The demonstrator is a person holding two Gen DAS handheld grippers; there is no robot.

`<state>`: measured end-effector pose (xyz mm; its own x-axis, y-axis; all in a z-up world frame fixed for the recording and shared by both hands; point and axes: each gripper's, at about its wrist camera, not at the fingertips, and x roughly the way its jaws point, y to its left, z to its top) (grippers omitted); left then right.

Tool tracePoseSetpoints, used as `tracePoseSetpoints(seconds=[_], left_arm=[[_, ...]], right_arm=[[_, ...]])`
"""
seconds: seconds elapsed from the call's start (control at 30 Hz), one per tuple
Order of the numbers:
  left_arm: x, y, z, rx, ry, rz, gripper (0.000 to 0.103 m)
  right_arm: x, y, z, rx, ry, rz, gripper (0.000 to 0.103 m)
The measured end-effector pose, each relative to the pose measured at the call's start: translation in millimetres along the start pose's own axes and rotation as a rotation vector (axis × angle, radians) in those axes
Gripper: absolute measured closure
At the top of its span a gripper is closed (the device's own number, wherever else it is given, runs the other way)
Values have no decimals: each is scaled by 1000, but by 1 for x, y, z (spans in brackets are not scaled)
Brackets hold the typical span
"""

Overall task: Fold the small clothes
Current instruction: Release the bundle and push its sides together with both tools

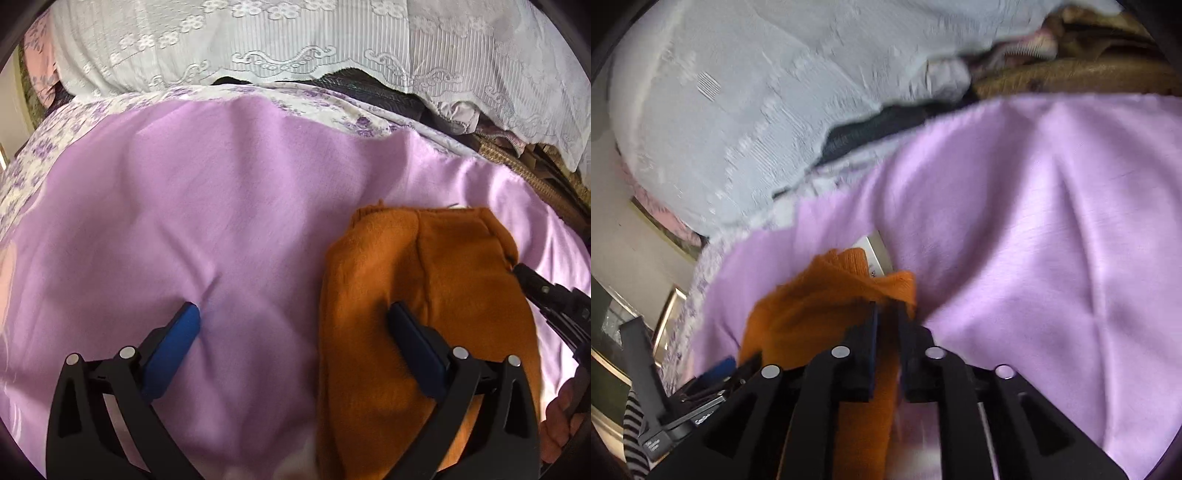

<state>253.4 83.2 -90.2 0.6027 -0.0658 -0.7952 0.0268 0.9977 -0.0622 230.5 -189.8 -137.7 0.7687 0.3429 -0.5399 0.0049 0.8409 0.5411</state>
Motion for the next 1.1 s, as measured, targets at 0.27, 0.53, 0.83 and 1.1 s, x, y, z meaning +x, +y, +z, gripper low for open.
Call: tracePoseSetpoints(seconds=[0.27, 0.53, 0.83, 1.1], left_arm=[[-34, 12, -41, 27, 4, -25, 4], [-56, 8, -59, 19, -48, 20, 5], [-66, -5, -55, 38, -78, -81, 5], [-24, -3, -35, -60, 77, -379, 5]], right_arm=[[-25, 41, -56, -194, 64, -54, 61], [-41, 7, -63, -22, 71, 20, 42], [-50, 3, -66, 5, 61, 60, 32], [-41, 5, -63, 11, 77, 81, 24]])
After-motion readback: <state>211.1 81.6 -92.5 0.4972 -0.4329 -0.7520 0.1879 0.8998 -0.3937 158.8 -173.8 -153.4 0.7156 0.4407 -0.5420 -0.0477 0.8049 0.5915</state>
